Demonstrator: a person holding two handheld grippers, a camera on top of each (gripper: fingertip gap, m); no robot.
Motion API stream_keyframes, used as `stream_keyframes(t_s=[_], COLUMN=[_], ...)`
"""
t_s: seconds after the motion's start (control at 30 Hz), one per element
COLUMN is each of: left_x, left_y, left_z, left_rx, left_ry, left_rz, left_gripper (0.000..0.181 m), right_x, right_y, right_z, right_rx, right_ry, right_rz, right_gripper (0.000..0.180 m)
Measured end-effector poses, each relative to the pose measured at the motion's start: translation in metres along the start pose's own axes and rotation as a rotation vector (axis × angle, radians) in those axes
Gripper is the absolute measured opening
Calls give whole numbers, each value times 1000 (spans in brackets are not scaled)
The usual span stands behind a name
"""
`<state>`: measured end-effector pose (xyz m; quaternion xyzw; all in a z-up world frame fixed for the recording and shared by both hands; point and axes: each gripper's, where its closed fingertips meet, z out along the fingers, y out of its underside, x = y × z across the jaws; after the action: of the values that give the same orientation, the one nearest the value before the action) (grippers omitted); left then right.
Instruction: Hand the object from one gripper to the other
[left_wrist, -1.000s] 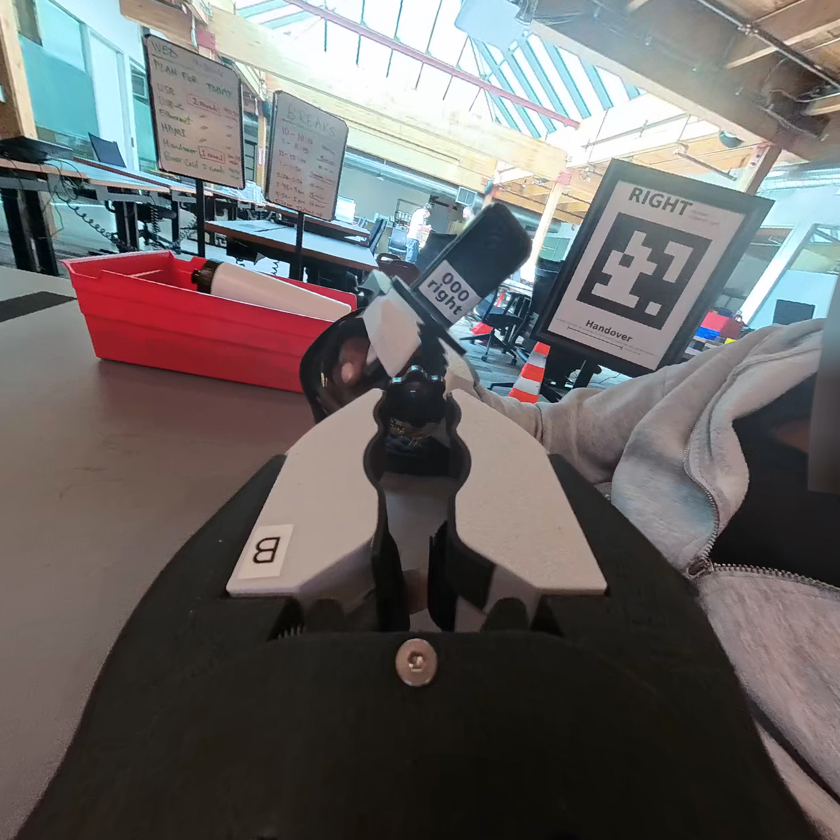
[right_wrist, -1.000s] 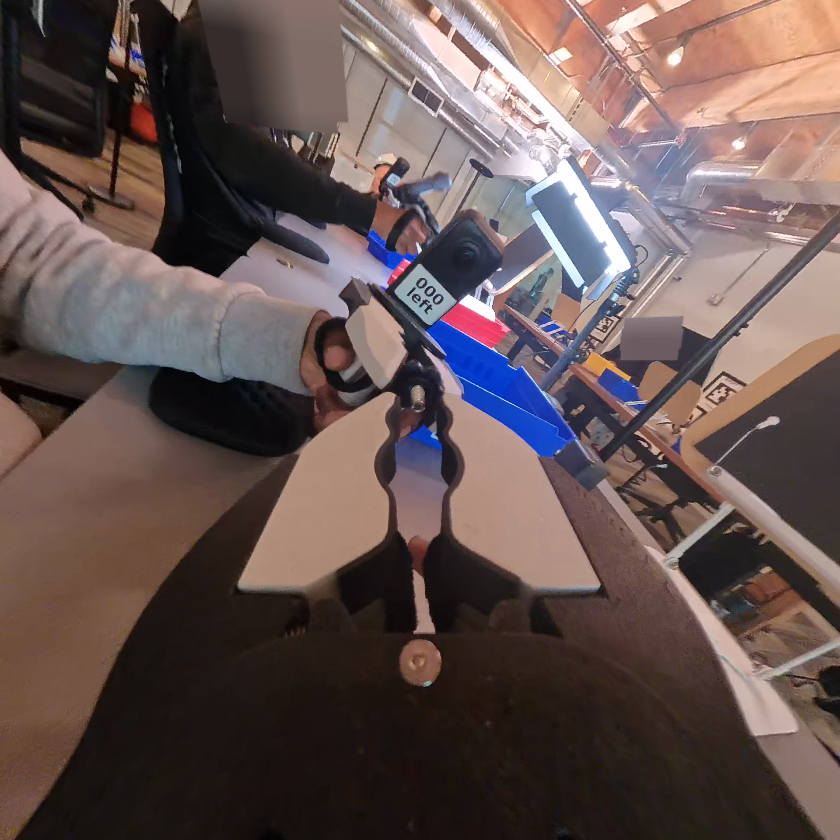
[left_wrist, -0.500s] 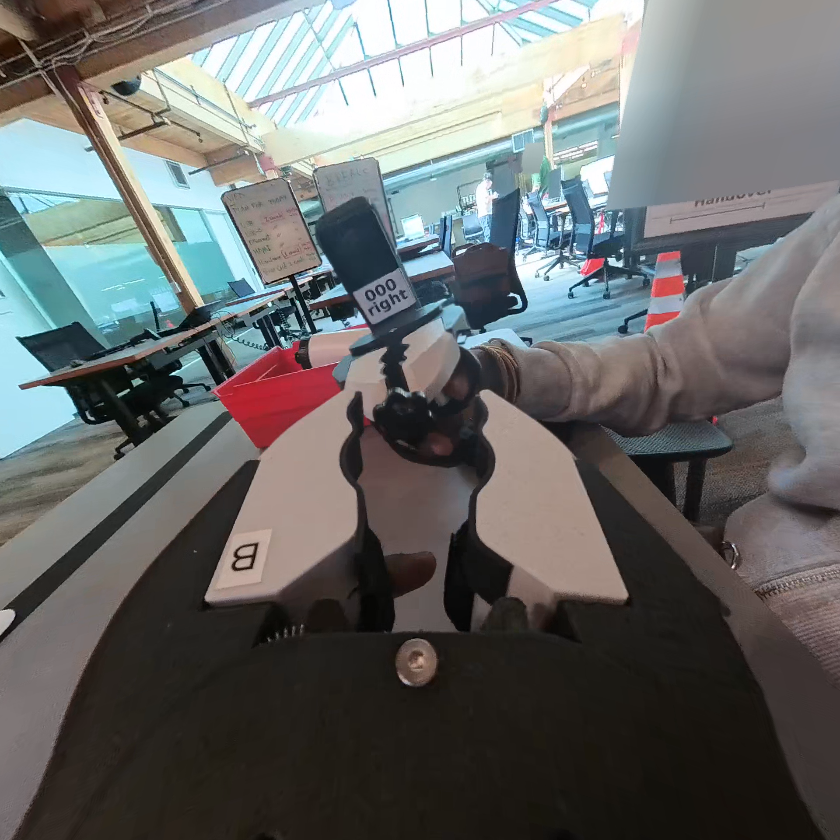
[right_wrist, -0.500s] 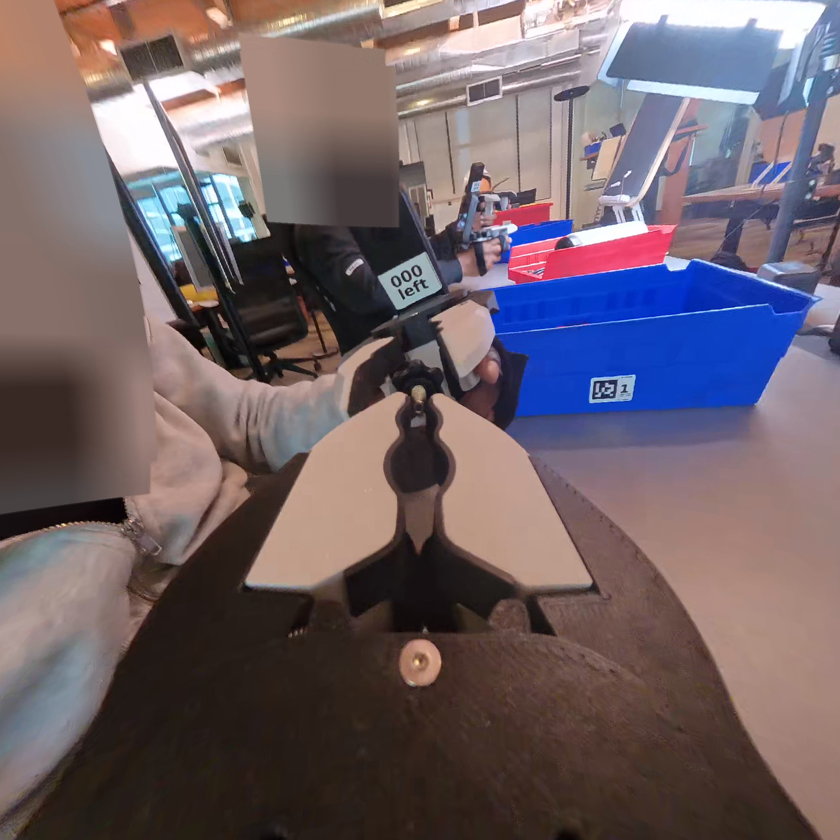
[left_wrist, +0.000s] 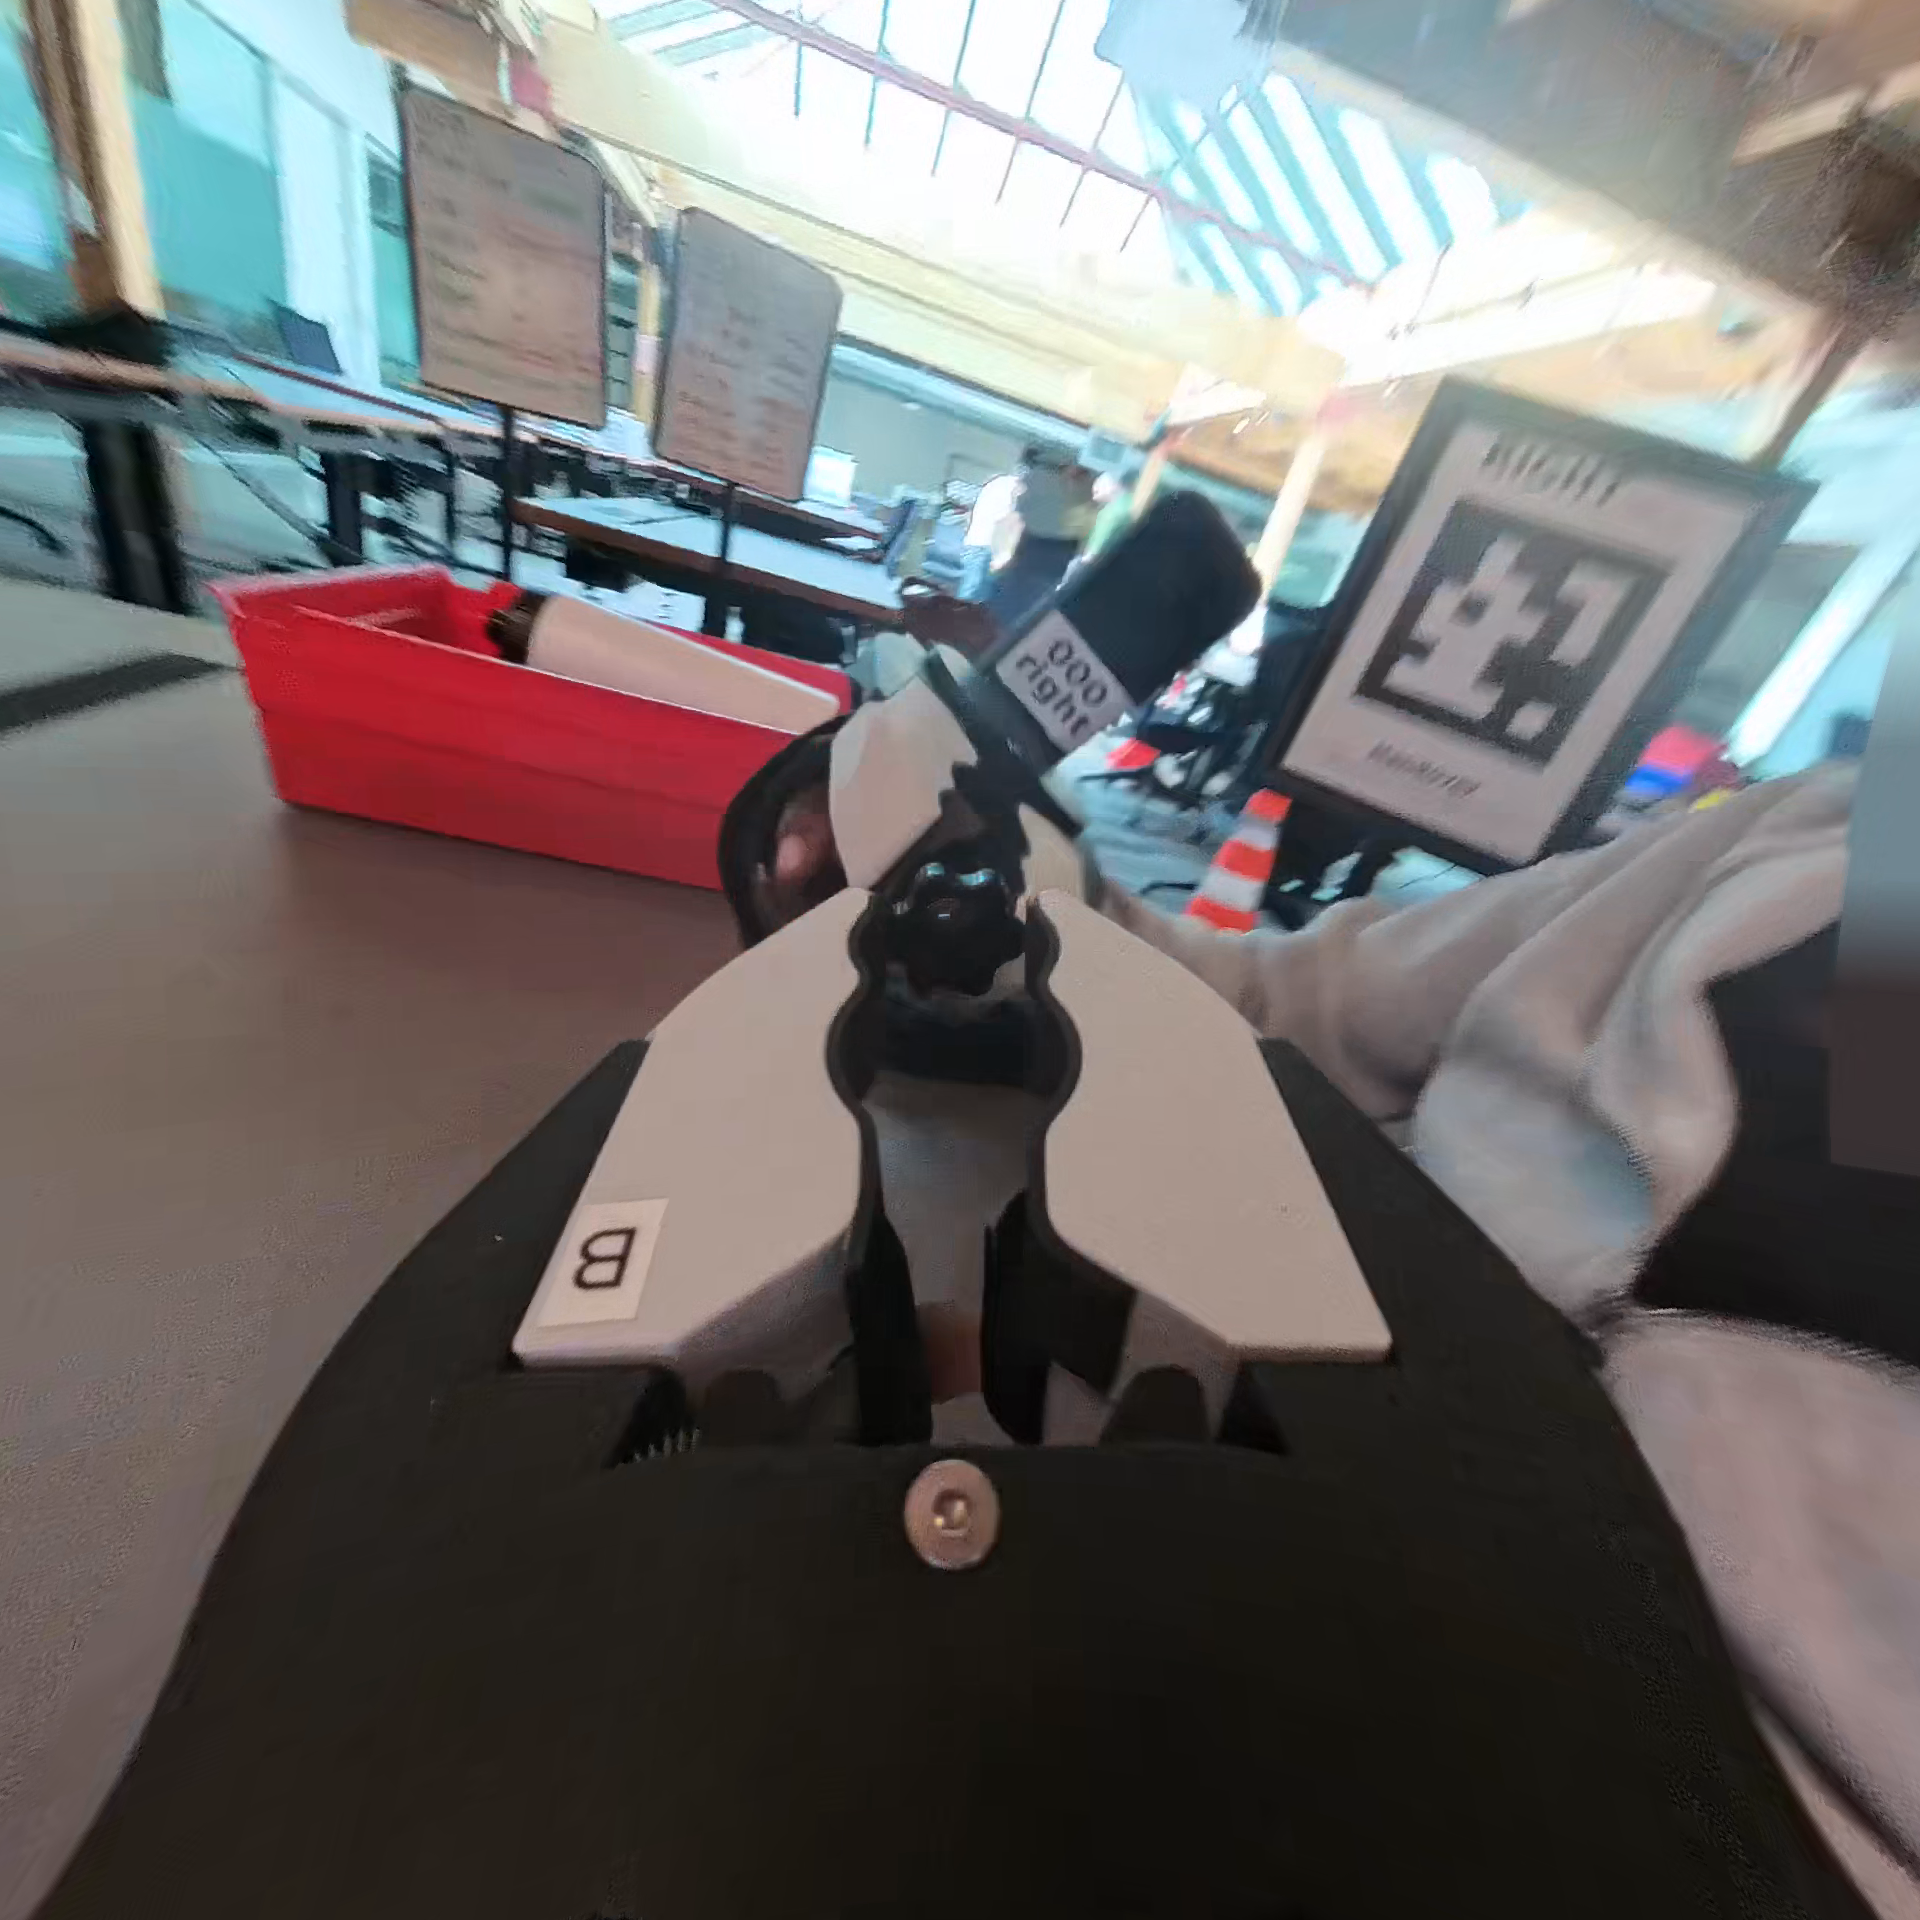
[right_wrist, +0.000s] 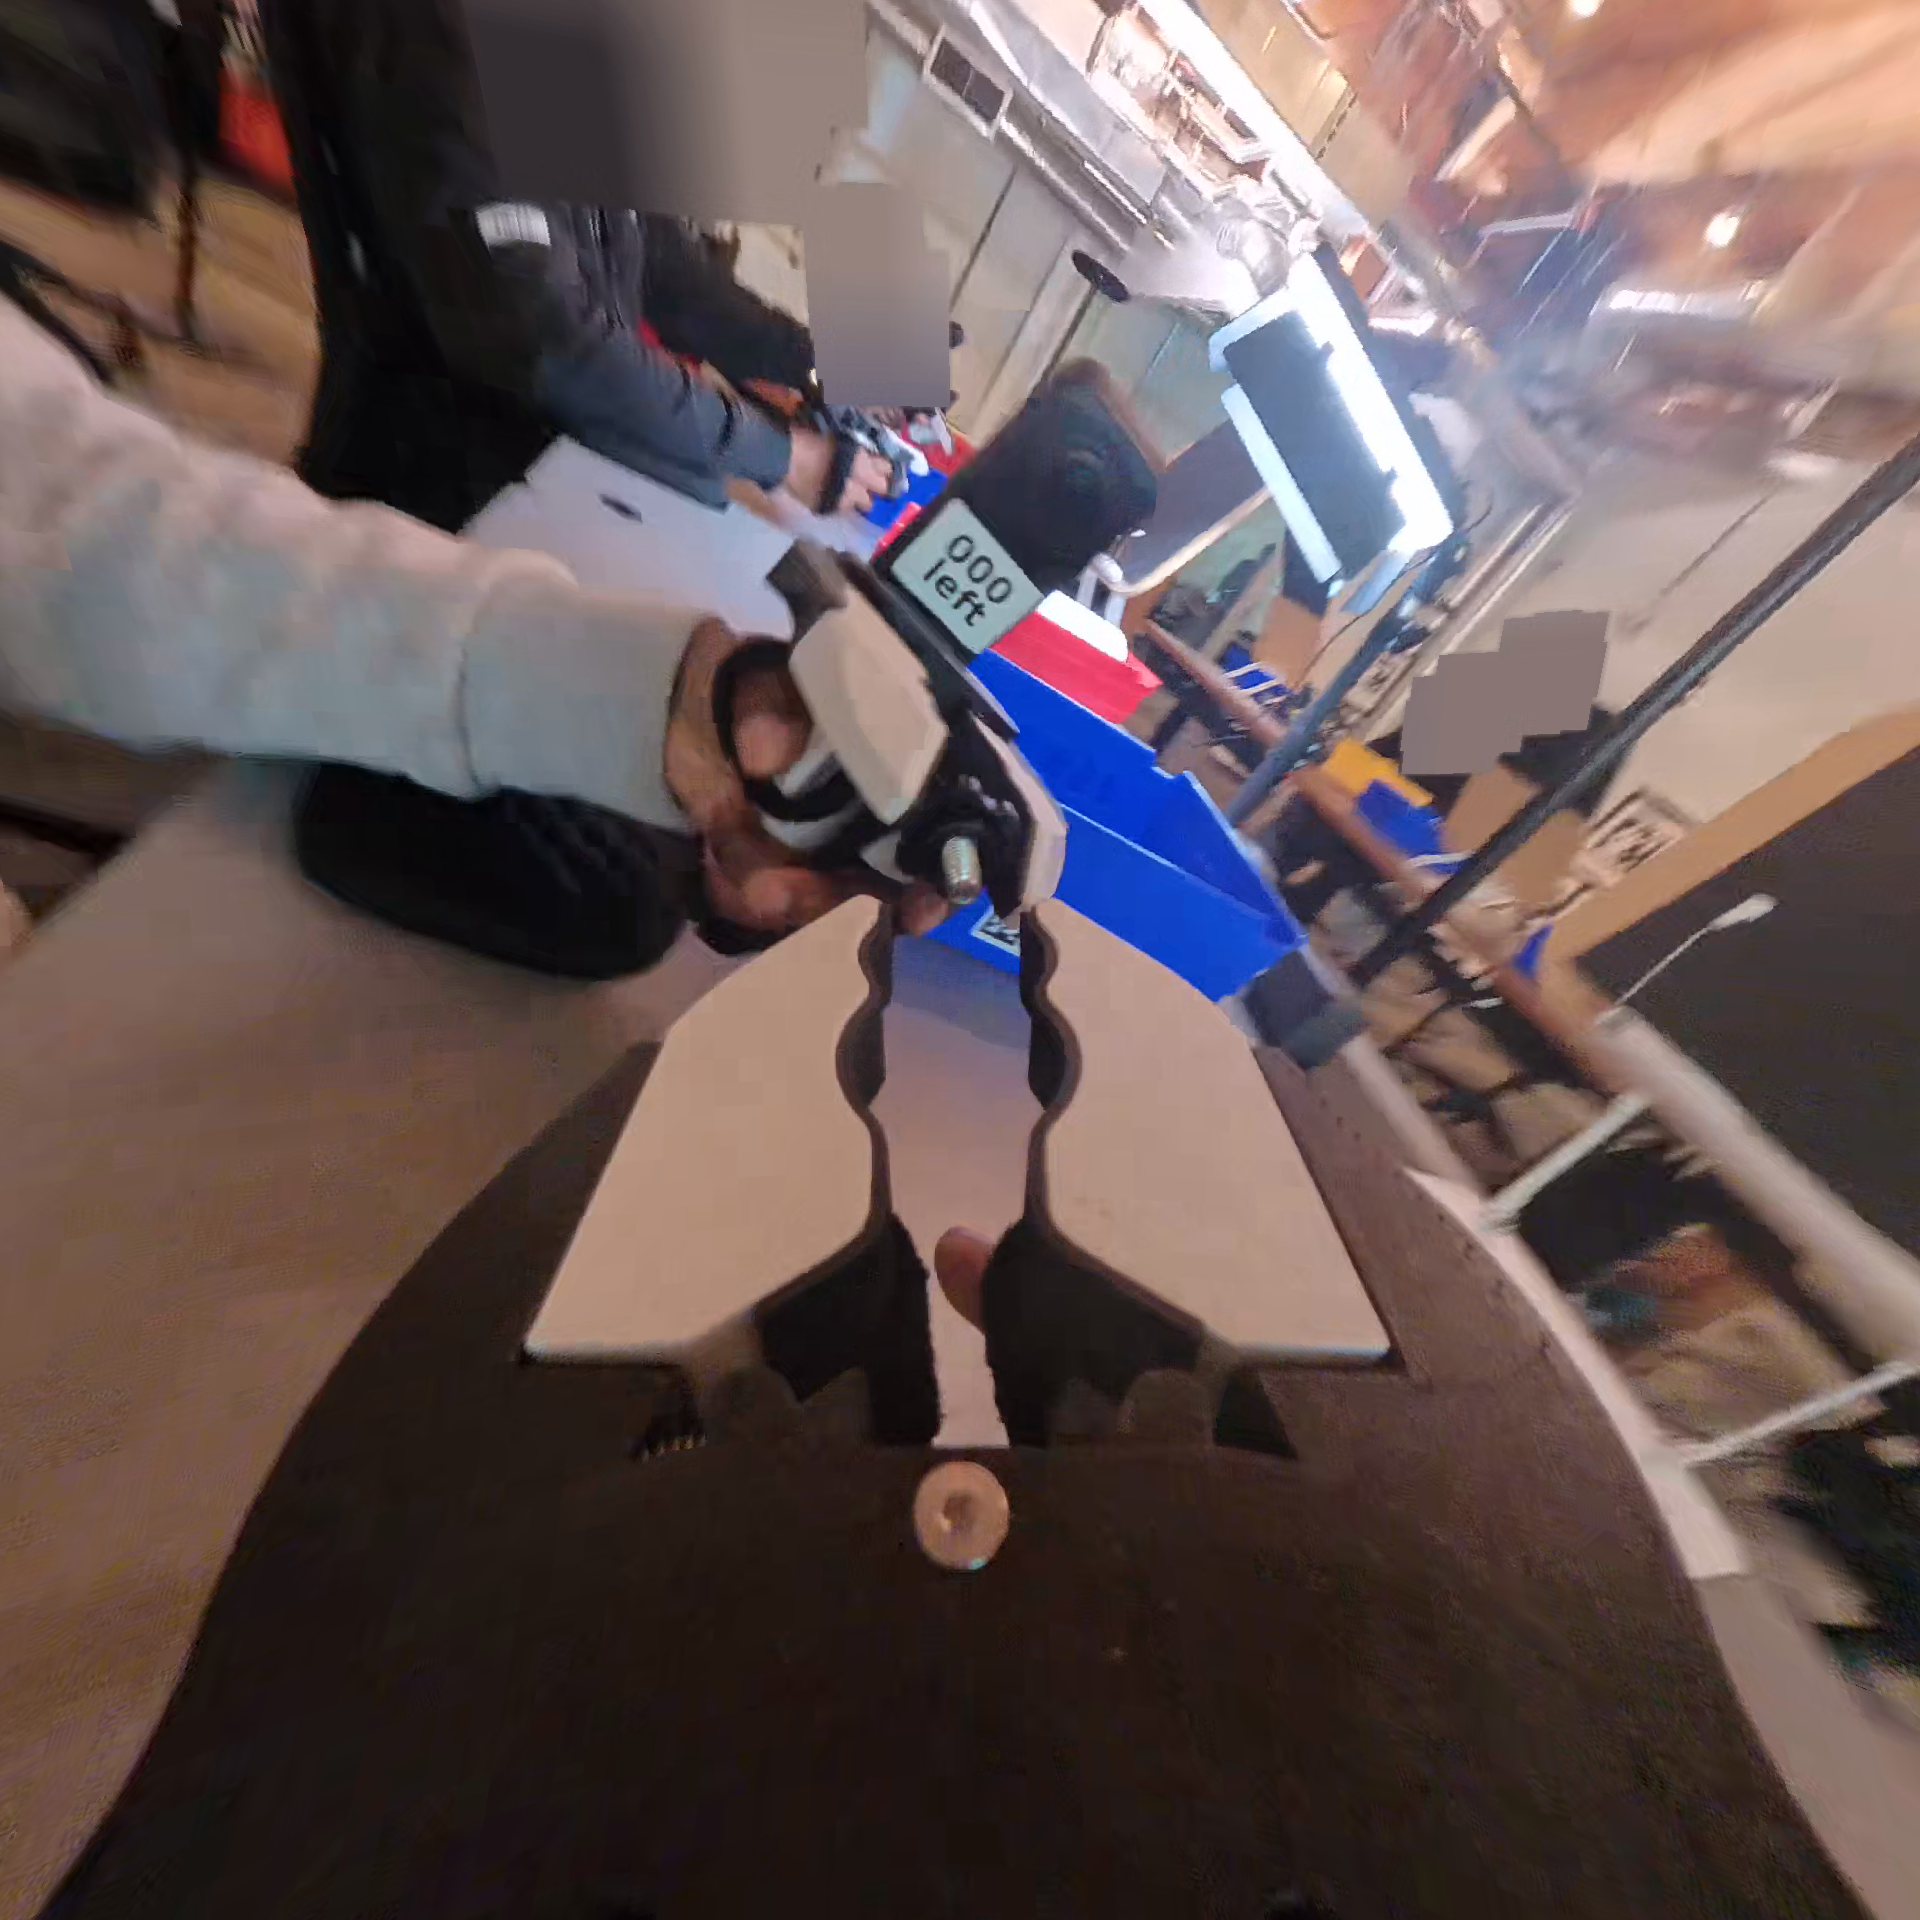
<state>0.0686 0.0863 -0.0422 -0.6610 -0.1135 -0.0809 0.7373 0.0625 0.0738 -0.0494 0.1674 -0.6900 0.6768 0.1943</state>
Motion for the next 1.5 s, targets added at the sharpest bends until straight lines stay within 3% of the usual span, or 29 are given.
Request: stream_keyframes(t_s=[0.1,0.47,0.57,0.67,0.8,1.1,1.23,1.4,1.5], left_x=[1,5,4,1,2,1,1,1,4], left_y=[-2,5,2,-2,-1,-1,-2,-1,-2], left_z=[-1,1,2,3,5,5,3,-1,-2], left_rx=[23,-25,0,25,-8,-21,-10,13,26], left_ry=[42,61,35,-52,-130,-142,-103,23,57], left_rz=[-90,-97,-15,223,493,497,329,-47,-92], left_gripper=[25,25,30,47,47,24,24,24,24], right_x=[-5,-6,-6,-3,2,-1,0,0,-7], right_y=[-2,-6,-8,-10,-14,-12,-14,-21,-21], right_z=[3,2,1,-1,-6,-4,-4,-7,-5], right_rx=[-5,15,23,59,129,118,134,102,85], right_ry=[31,41,1,-63,-159,-205,-153,53,57], right_rz=[-137,-193,-89,152,455,557,425,-140,-271], right_gripper=[20,6,6,6,6,6,13,22,17])
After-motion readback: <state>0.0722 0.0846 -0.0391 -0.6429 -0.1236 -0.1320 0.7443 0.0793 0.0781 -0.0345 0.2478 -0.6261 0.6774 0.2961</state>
